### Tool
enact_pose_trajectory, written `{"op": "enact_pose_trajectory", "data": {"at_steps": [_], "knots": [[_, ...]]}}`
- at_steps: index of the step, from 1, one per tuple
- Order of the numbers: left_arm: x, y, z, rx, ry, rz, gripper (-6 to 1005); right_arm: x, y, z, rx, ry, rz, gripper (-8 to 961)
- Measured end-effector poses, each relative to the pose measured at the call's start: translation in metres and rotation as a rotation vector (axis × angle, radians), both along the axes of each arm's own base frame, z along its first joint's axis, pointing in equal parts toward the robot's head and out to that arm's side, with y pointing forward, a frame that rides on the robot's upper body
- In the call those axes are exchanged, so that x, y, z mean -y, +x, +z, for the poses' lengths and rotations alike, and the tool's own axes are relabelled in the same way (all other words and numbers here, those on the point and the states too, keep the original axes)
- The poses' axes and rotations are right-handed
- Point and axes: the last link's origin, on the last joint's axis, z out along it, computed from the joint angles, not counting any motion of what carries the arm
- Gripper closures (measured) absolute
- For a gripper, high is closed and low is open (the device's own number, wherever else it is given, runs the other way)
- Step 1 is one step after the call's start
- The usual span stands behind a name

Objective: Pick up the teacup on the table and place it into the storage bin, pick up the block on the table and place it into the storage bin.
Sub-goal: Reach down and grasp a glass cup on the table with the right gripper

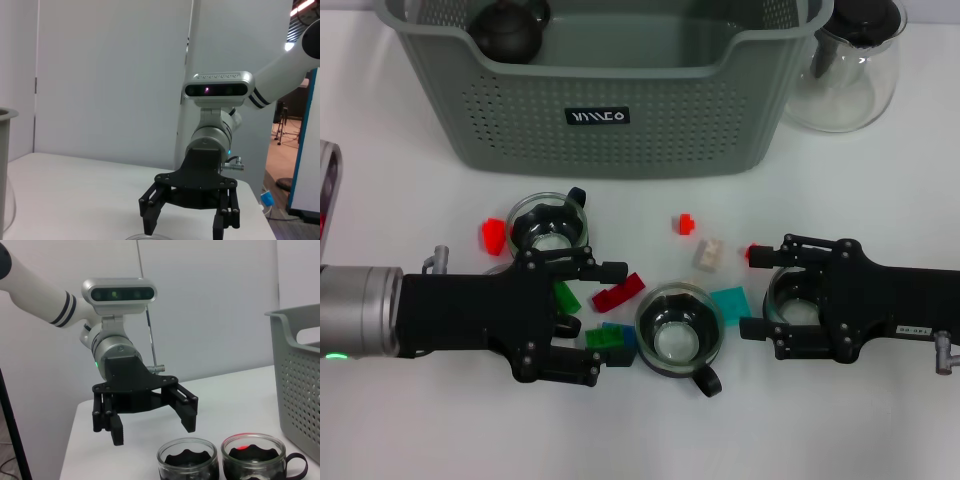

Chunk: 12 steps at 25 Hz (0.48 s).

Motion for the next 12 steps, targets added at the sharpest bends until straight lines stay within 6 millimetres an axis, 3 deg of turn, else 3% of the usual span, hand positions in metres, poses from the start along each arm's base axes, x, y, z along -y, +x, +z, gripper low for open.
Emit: {"op": "enact_pose_trajectory", "data": {"at_steps": [7,8,12], "knots": [[0.004,-0.005,0.01,0.017,0.013,0.009,191,0.0,0.007,0.011,0.036,-0.03,-0.034,132],[0.007,-0.011,0.024,0.02,0.037,0.029,190,0.0,0.008,0.018,0.05,-0.044,-0.044,132],[0.012,-0.022,0.044,-0.007,0.056,0.065,190,-0.006,0.006,0.055,0.134,-0.083,-0.087,133]]}}
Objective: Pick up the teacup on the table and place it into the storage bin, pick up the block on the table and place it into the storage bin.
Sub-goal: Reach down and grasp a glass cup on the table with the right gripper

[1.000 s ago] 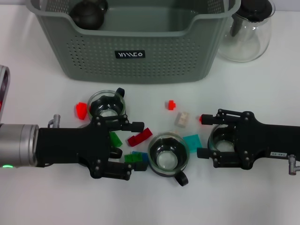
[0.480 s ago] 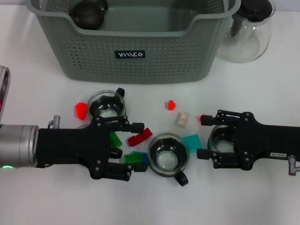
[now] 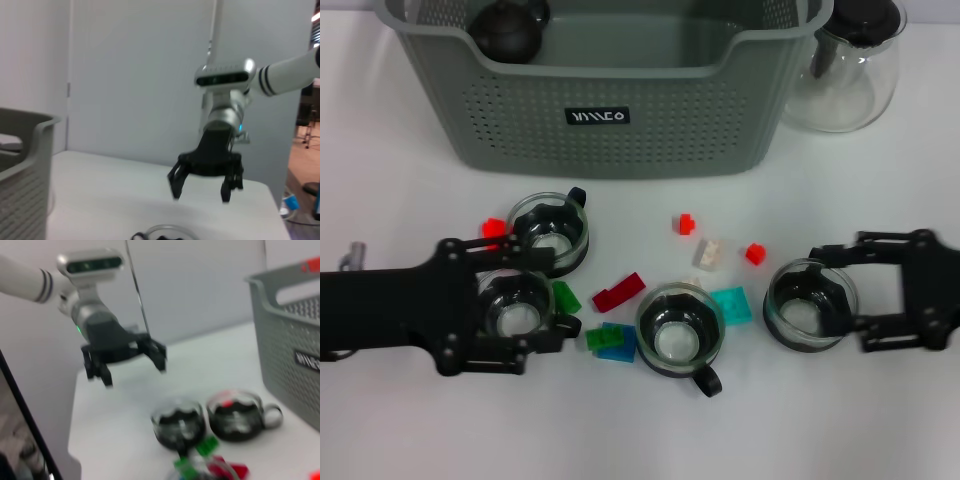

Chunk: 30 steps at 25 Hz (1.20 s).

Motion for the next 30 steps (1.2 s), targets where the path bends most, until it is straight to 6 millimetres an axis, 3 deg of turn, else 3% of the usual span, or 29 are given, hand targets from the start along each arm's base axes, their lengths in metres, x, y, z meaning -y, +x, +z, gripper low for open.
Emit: {"op": "enact_pose_trajectory", "data": {"at_steps": [5,7,9,13,19,24,27,30], "knots": [[0.002,-0.008,0.012,0.001,0.039,0.048,192,-0.013,-0.017,0.041,0.175,-0.021,-0.046,133],[0.003,-0.008,0.011,0.001,0.04,0.05,192,-0.025,-0.042,0.052,0.304,-0.05,-0.046,133],[0.002,-0.008,0.009,0.002,0.04,0.053,191,-0.029,-0.052,0.052,0.35,-0.068,-0.041,134],[0.002,-0.008,0.007,0.004,0.04,0.055,191,-0.042,-0.094,0.035,0.549,-0.165,0.008,134],[0.002,-0.007,0.006,0.019,0.041,0.059,191,-0.048,-0.135,-0.002,0.77,-0.268,0.108,135],[0.002,-0.006,0.005,0.026,0.048,0.056,192,-0.042,-0.148,-0.027,0.892,-0.342,0.135,136],[0.002,-0.005,0.004,0.027,0.051,0.053,192,-0.041,-0.146,-0.032,0.947,-0.34,0.112,137],[0.003,-0.005,0.003,0.032,0.049,0.056,192,-0.042,-0.139,-0.036,0.998,-0.32,0.088,201]]}}
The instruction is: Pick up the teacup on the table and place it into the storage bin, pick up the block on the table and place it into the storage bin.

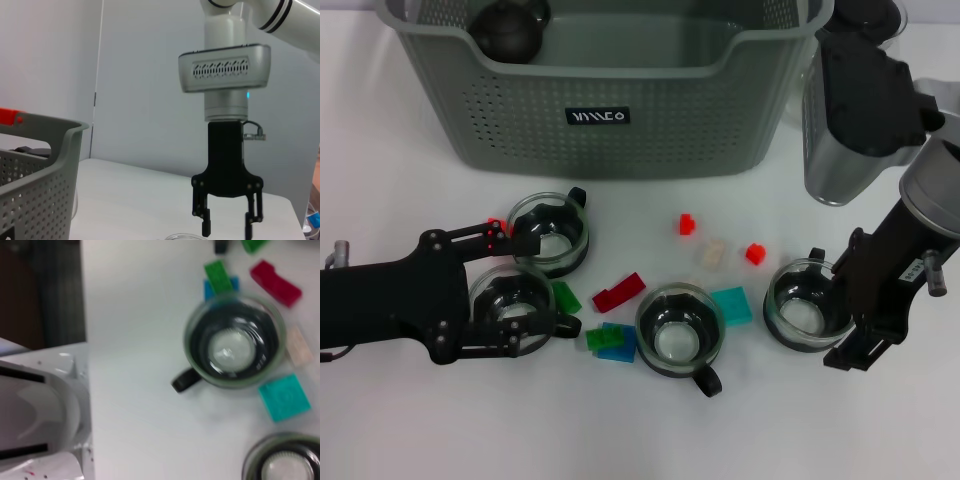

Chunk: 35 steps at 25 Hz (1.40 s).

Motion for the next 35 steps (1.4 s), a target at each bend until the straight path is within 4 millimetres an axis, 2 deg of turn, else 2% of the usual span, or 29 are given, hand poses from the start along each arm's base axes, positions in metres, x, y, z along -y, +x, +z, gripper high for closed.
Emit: {"op": "enact_pose_trajectory", "data": {"at_steps": [2,13,21,32,35], "knots": [[0.0,0.0,-0.001,0.002,-0.001,0.001,191,-0.001,0.002,-0.001,0.008,0.01,-0.001,243],[-0.001,0.001,-0.002,0.009,-0.006,0.0,190,-0.001,0.017,-0.028,0.03,0.052,0.037,287],[-0.001,0.002,-0.002,0.008,-0.005,0.0,190,0.005,0.027,-0.043,0.06,0.033,0.056,416],[-0.001,0.001,-0.002,0.009,-0.006,0.0,191,0.004,0.026,-0.044,0.059,0.04,0.069,863],[-0.001,0.001,-0.002,0.009,-0.006,0.001,191,0.003,0.027,-0.04,0.055,0.042,0.061,872]]}}
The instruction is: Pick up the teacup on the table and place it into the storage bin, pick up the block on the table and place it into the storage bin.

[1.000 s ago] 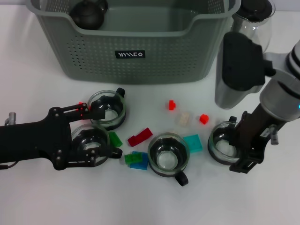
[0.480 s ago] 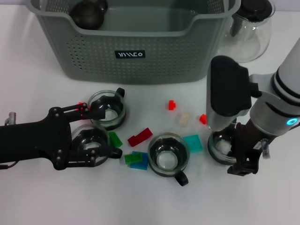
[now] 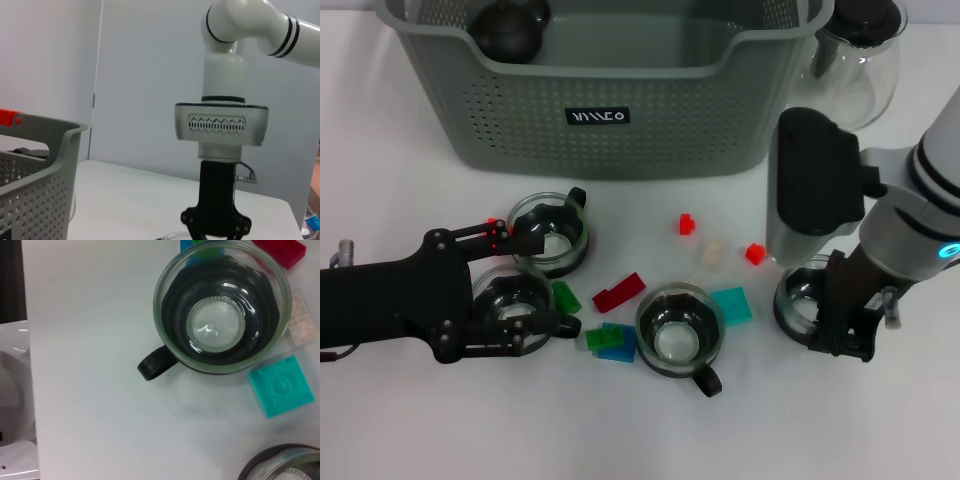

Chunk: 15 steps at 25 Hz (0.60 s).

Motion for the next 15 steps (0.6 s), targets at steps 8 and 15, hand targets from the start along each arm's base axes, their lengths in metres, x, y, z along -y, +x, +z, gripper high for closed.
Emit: {"op": "enact_pose_trajectory", "data": {"at_steps": [8,15], "knots": [[0.0,0.0,0.0,0.001,0.001,0.0,191,-0.01,-0.034,0.069,-0.404,0.003,-0.034,897],[0.0,-0.001,0.0,-0.002,0.004,0.005,191,-0.038,-0.051,0.133,-0.87,0.265,-0.033,897]]}}
